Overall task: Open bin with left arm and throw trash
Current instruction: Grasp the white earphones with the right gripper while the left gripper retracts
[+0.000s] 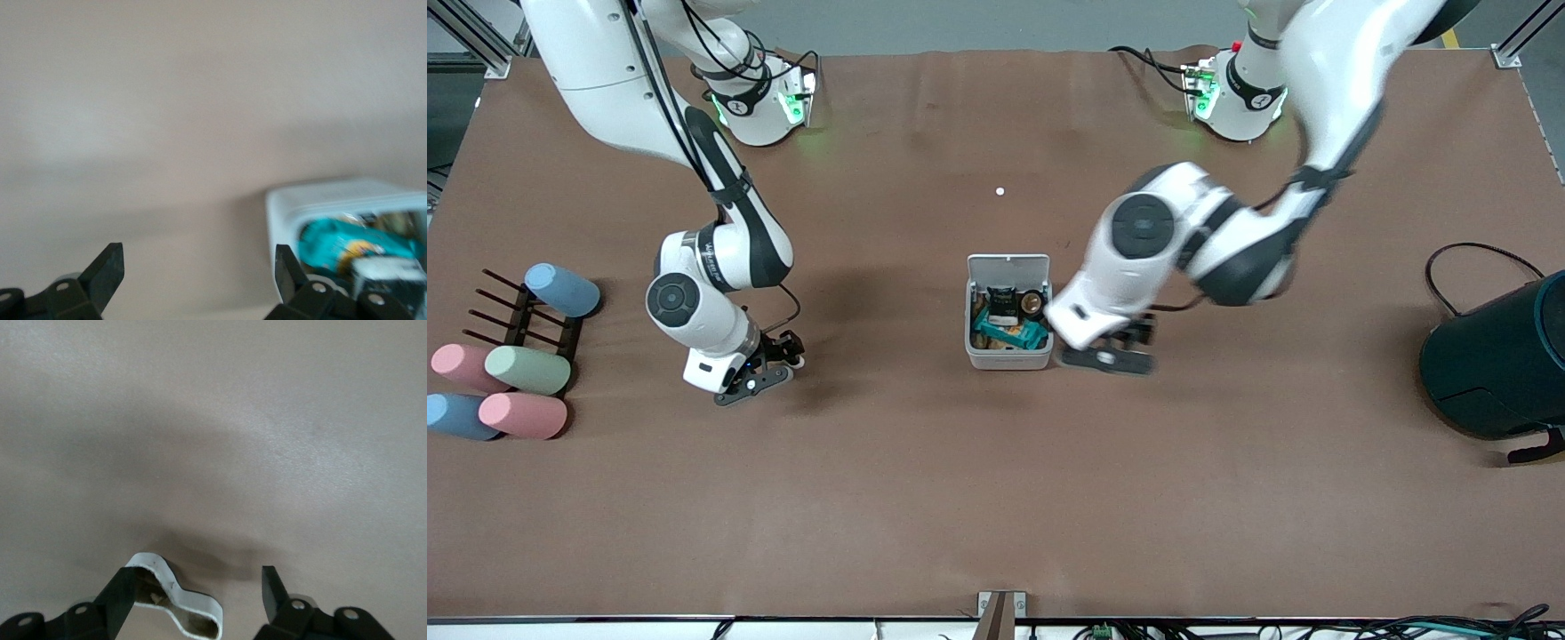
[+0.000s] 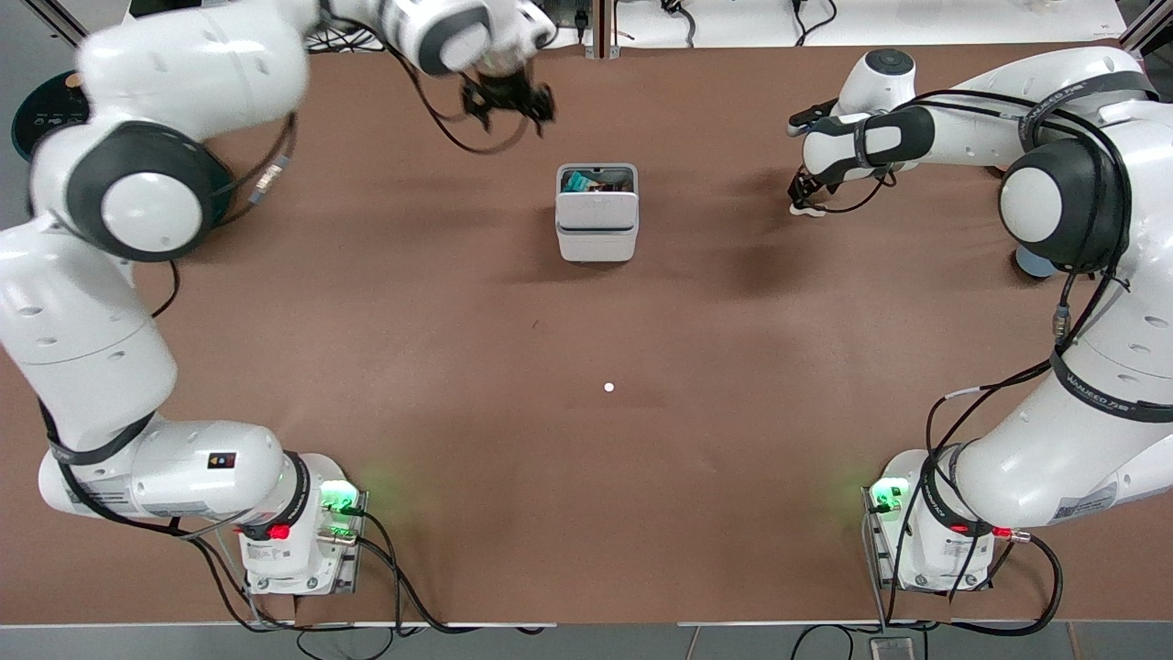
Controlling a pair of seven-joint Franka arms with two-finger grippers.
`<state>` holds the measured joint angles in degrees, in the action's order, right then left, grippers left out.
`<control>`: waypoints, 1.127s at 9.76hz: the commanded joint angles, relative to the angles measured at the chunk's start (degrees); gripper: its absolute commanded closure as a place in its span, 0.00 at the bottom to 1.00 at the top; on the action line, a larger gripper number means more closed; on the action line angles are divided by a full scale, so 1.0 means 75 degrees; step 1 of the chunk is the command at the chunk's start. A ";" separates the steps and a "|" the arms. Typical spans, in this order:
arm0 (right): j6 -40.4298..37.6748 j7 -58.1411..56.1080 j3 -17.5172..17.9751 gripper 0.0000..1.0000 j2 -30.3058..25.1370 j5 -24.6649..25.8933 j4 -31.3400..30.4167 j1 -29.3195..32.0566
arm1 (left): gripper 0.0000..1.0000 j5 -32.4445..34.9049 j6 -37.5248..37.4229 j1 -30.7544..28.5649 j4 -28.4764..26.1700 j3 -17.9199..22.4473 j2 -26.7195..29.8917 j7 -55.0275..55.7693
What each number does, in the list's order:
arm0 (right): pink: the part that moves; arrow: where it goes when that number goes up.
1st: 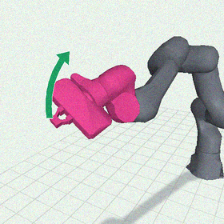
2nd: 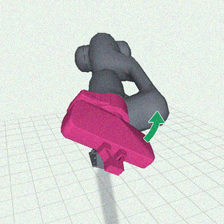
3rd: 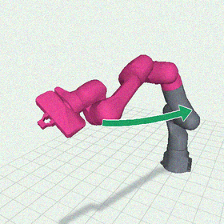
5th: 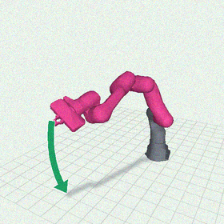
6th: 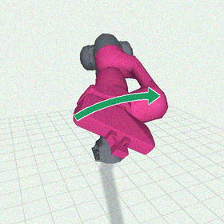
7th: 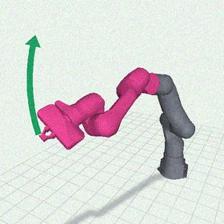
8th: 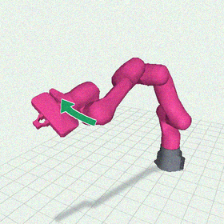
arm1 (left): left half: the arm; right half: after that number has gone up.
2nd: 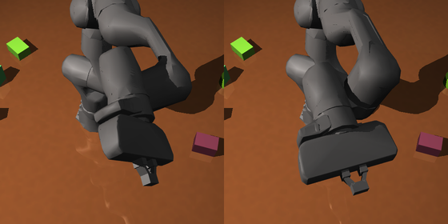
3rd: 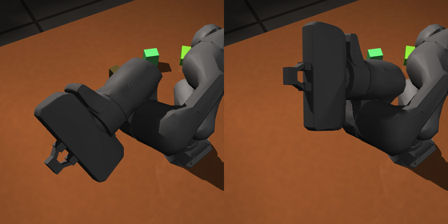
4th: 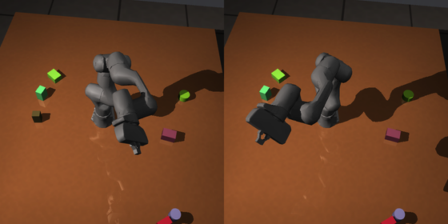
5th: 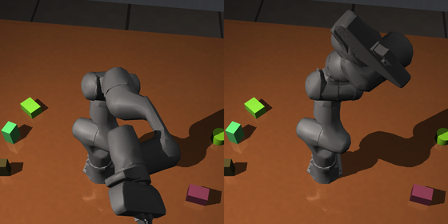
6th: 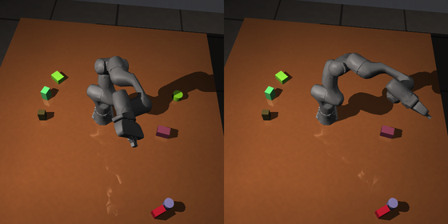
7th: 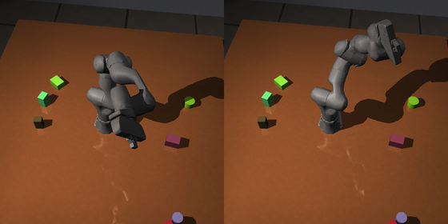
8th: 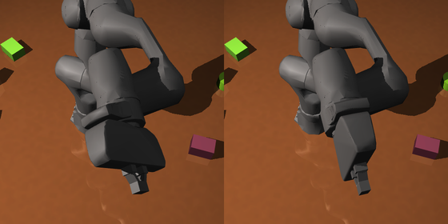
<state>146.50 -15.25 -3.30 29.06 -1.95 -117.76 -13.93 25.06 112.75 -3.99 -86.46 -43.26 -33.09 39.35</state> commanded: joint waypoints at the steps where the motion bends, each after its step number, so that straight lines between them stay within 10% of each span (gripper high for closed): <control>1: -0.0010 -0.0053 0.0100 0.79 0.0016 0.0085 -0.0084 0.0017 | 0.00 -0.0619 -0.0850 -0.1360 0.0392 -0.0360 0.0648 -0.0008; 2: -0.0021 -0.0042 0.0124 0.99 0.0016 0.0085 -0.0084 0.0029 | 0.00 -0.1110 -0.1248 -0.2016 0.0627 -0.0407 0.0813 -0.0067; 6: -0.0431 -0.0018 0.0159 1.00 -0.0007 0.0038 -0.0014 0.0017 | 0.00 -0.1675 -0.1744 -0.3487 0.0676 -0.0841 0.1467 -0.1435; 11: -0.2791 0.0040 0.0264 1.00 -0.0451 -0.0078 0.1060 0.0005 | 0.00 -0.3435 -0.2951 0.0503 0.0071 0.4929 0.3927 -0.3148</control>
<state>132.44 -15.24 -2.23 28.46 -2.06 -112.83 -14.16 1.25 90.93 -7.28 -81.02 -15.99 -9.14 18.01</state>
